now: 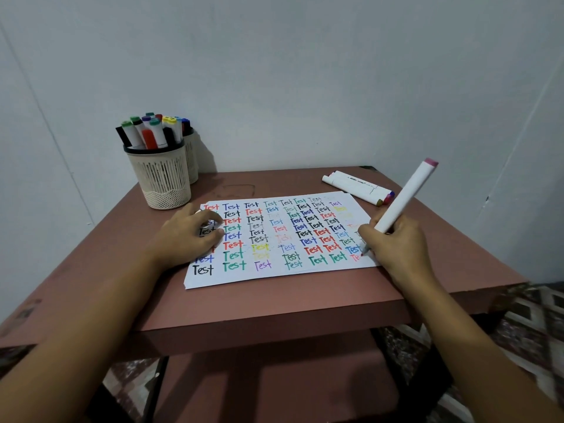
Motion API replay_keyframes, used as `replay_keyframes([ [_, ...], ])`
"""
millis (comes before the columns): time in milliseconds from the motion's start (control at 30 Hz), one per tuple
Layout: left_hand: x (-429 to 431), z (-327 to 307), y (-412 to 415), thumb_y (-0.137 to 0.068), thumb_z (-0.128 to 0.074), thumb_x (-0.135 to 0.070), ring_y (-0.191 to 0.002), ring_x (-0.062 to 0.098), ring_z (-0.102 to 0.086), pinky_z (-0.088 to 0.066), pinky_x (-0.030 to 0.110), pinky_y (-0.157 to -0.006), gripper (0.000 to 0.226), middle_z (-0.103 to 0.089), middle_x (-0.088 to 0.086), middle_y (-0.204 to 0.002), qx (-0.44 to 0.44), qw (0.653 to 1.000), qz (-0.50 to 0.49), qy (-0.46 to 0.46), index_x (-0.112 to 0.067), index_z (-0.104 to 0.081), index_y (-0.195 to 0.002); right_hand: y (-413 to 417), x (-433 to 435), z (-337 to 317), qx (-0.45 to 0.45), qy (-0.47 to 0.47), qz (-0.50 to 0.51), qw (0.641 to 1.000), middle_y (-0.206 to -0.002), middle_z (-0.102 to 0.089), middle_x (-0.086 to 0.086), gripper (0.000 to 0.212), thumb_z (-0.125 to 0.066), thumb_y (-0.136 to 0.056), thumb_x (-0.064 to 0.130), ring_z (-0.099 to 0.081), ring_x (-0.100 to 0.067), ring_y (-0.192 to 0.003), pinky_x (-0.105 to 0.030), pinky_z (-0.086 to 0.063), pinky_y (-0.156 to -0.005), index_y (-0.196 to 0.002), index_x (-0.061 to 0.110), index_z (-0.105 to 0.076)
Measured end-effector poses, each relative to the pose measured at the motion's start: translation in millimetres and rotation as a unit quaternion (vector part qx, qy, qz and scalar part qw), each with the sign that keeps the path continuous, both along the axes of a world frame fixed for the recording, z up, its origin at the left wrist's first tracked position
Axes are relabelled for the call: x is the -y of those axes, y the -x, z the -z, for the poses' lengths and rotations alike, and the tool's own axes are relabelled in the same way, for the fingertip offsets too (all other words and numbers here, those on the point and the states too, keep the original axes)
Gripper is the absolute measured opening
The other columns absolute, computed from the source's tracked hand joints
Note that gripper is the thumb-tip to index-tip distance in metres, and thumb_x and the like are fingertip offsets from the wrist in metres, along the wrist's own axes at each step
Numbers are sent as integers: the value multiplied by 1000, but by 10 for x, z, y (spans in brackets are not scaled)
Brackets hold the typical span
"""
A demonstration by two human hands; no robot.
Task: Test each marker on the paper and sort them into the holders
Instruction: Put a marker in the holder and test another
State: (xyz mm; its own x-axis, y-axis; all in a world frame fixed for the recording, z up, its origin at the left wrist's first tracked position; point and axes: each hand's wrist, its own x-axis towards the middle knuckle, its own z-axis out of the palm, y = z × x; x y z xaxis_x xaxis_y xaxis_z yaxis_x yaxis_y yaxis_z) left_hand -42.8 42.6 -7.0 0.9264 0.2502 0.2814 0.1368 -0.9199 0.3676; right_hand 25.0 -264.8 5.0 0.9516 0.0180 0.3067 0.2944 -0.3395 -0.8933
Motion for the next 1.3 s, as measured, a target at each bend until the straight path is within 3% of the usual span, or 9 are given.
replay_keyframes([
  [133, -23, 7, -6, -90, -54, -38, -103, 19, -45, -38, 36, -92, 28, -44, 1, -103, -4, 1000, 0, -3, -28, -58, -116, -10, 0, 9, 5, 8, 6, 1000, -61, -62, -6, 18, -65, -80, 7, -57, -5, -46, -22, -44, -52, -66, 16, -57],
  [367, -28, 17, -8, -90, -54, -38, -102, 18, -44, -38, 38, -93, 28, -44, 1, -103, -3, 1000, 0, -1, -29, -58, -116, -20, 2, 12, -10, 8, 5, 1000, -60, -61, -11, 17, -65, -79, 5, -60, -17, -52, -31, -49, -59, -67, 12, -55],
  [533, -24, 13, -4, -90, -55, -37, -105, 21, -45, -38, 37, -93, 28, -44, 1, -103, -1, 1000, 0, 1, -28, -58, -116, -19, 1, 13, -21, -5, 2, 1000, -58, -62, -9, 11, -65, -78, 5, -59, -13, -48, -32, -49, -60, -71, 9, -59],
  [733, -19, 5, -7, -91, -54, -36, -98, 13, -39, -37, 36, -95, 28, -40, -2, -102, 4, 1000, 6, -4, -27, -57, -117, -16, 10, 14, -5, -10, 35, 999, -57, -64, -5, 7, -63, -78, 8, -59, -16, -53, -34, -50, -61, -72, 12, -63],
  [967, -12, 4, -10, -90, -54, -37, -98, 14, -41, -37, 34, -92, 28, -43, 0, -101, 2, 1000, 6, -1, -28, -58, -117, -34, 7, 9, 4, 35, 37, 999, -55, -55, -6, 16, -63, -79, 8, -50, -5, -38, -10, -35, -38, -66, 8, -53],
  [1100, -28, 12, -7, -90, -54, -37, -99, 16, -42, -38, 37, -93, 28, -43, 1, -101, 1, 1000, 4, 1, -28, -58, -116, -34, 4, 13, -7, 4, 35, 999, -55, -59, -5, 17, -63, -79, 8, -55, -7, -42, -23, -44, -51, -66, 12, -53],
  [1300, -24, 22, -17, -92, -50, -37, -101, 19, -45, -39, 40, -95, 31, -44, 1, -103, 2, 1000, -1, 19, -27, -55, -121, -24, -2, 14, -6, 1, 28, 1000, -53, -59, -3, 17, -65, -79, 6, -54, -4, -42, -22, -41, -49, -65, 13, -56],
])
